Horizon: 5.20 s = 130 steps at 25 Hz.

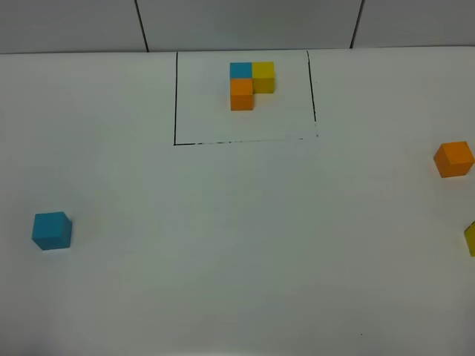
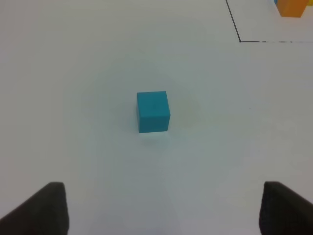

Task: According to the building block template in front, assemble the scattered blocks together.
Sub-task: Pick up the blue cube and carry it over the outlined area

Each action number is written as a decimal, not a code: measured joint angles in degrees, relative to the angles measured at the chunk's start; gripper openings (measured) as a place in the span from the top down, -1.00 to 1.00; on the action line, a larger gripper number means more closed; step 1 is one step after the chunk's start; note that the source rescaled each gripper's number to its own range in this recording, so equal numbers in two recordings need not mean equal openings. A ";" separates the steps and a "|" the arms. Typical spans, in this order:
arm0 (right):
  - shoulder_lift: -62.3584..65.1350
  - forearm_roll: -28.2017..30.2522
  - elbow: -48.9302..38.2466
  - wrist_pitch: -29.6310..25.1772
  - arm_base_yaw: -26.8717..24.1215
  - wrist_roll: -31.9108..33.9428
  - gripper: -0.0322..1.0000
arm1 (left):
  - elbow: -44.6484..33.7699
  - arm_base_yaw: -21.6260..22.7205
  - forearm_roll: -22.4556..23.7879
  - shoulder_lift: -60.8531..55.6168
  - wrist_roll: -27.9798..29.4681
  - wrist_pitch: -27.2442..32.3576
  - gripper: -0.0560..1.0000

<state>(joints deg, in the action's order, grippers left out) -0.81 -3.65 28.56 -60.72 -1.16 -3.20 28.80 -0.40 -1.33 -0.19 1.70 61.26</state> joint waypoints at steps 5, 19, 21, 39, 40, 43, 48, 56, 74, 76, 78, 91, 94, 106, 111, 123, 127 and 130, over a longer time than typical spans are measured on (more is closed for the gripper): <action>0.00 0.00 0.00 0.00 0.00 0.02 -0.71 | 0.00 0.00 0.00 0.00 0.00 0.00 -0.41; 0.00 -0.05 0.00 0.00 0.00 0.22 -0.58 | 2.43 0.00 1.33 12.03 -1.70 -5.46 -0.74; 0.00 -0.05 0.00 0.00 0.00 0.22 -0.57 | 3.80 0.00 1.33 17.93 -1.70 -6.88 -0.80; 0.00 -0.05 0.00 0.00 0.00 0.28 -0.53 | 24.94 0.00 1.33 78.70 1.64 -6.50 -0.82; 0.00 -0.05 0.00 0.00 0.00 0.33 -0.53 | 25.20 0.00 1.33 80.75 1.69 -6.62 -0.82; 0.00 -0.05 0.00 0.00 0.00 0.40 -0.53 | 25.38 0.00 1.33 85.35 1.69 -7.17 -0.82; 0.00 -0.11 0.00 0.00 0.00 0.40 -0.53 | 25.47 0.00 0.84 89.75 1.80 -10.10 -0.82; 0.00 -0.23 0.00 0.00 0.00 0.40 -0.52 | 25.54 -3.28 2.21 92.92 3.75 -14.63 -0.82; 0.00 -0.28 0.00 0.00 0.00 0.40 -0.51 | 25.54 -4.78 4.63 97.46 9.59 -19.24 -0.82; 0.00 -0.28 0.00 0.00 0.00 0.40 -0.51 | 25.54 -4.78 4.44 99.01 9.59 -19.62 -0.82; 0.00 -0.28 0.00 0.00 0.00 0.40 -0.51 | 25.54 -4.78 4.44 100.42 9.59 -19.84 -0.82; 0.00 -0.46 0.00 0.00 0.00 0.45 -0.51 | 23.19 -4.78 4.33 103.93 9.59 -25.25 -0.82; 0.00 -0.46 0.00 0.00 0.00 0.45 -0.51 | 23.01 -4.78 4.33 103.93 9.59 -25.72 -0.79; 0.00 -0.63 0.00 0.00 0.00 0.45 -0.51 | 22.81 -4.78 4.38 103.93 9.59 -26.29 0.56; 0.00 -0.68 0.00 0.00 0.00 0.45 -0.51 | 22.93 -4.78 4.44 103.97 9.40 -25.69 0.89; 0.00 -0.68 0.00 0.00 0.00 0.82 -0.51 | 33.86 -5.68 4.31 103.97 0.17 -16.98 0.89; 0.00 -0.68 0.00 0.00 0.00 0.82 -0.51 | 38.51 -10.17 4.47 104.96 -7.70 -15.12 0.89; 0.00 -0.68 0.00 0.00 0.00 0.86 -0.51 | 42.85 -14.39 4.47 107.82 -12.79 -12.88 0.89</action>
<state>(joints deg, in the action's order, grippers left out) -0.81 -4.33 28.56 -60.72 -1.16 -2.34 71.66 -14.79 3.14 107.63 -11.09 48.38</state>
